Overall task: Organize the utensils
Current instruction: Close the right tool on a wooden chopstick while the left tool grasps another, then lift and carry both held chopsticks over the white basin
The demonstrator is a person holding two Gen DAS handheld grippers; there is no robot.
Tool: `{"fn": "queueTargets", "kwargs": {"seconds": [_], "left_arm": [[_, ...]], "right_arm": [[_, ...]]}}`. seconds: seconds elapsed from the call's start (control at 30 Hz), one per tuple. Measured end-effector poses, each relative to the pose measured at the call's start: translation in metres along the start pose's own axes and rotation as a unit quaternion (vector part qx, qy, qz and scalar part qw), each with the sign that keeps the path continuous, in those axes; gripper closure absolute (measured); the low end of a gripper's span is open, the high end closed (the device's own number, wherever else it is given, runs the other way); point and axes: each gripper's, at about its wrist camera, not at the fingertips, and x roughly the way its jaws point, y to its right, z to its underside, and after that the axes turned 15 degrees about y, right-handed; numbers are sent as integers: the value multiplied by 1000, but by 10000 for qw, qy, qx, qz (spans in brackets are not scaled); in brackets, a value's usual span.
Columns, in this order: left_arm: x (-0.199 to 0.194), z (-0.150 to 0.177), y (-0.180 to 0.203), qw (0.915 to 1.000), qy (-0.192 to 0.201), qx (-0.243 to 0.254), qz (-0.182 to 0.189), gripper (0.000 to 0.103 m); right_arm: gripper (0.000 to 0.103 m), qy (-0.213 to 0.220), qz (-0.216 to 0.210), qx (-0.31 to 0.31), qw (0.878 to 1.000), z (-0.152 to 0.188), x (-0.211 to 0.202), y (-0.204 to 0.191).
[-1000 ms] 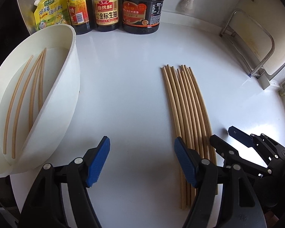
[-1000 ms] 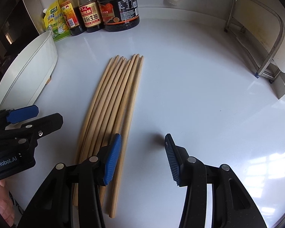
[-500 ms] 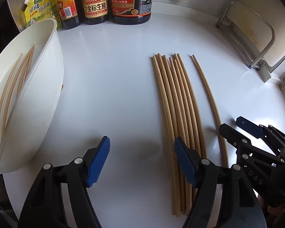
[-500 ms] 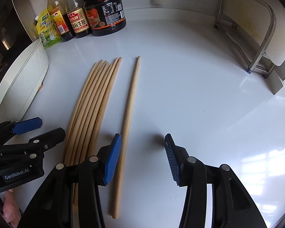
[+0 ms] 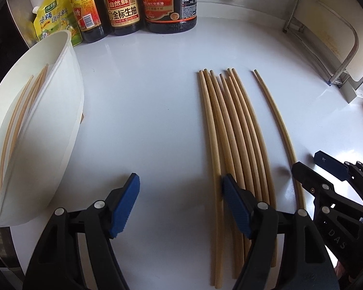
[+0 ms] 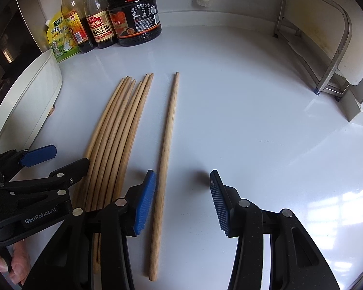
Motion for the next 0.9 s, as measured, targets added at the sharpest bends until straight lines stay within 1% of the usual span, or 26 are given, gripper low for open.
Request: {"fn": "queueTargets", "kwargs": {"seconds": [0.07,0.1,0.17,0.2,0.27,0.3,0.33,0.37,0.4,0.57,0.67,0.8,0.9], "left_arm": [[0,-2,1,10000,27,12,-3,46],[0,-3,1,10000,34,21,-5,49],[-1,-4,3,10000,45,40,-3,60],[-1,-4,4,10000,41,62,10,63],[-1,-4,6,10000,26,89,36,75],[-2,-5,7,9999,3,91,60,79],[-2,-5,9,9999,-17,100,74,87],[-2,-6,10,9999,-44,112,95,95],[-1,-6,11,9999,-64,123,100,95],[-2,-5,12,9998,-124,151,92,96],[-6,-6,11,9997,-150,150,123,96],[-21,-14,9,9996,-53,114,260,96],[-40,-24,6,9992,110,128,367,96]], "right_arm": [[58,13,75,-105,9999,0,1,-4],[60,22,119,-185,9998,0,2,-6],[64,52,114,-295,9995,1,1,-9],[67,55,102,-323,9994,2,1,-11],[73,55,62,-386,9992,2,1,-13],[78,51,29,-418,9991,2,1,-14],[87,46,8,-448,9990,2,1,-16],[93,39,3,-466,9989,1,1,-17],[96,30,3,-458,9989,1,1,-17],[97,-35,-140,-178,9997,1,-1,-11],[97,6,-193,-86,9998,-1,-8,-9],[97,97,-304,112,9994,-12,-23,-8],[97,225,-321,136,9991,-24,-36,-13]]}}
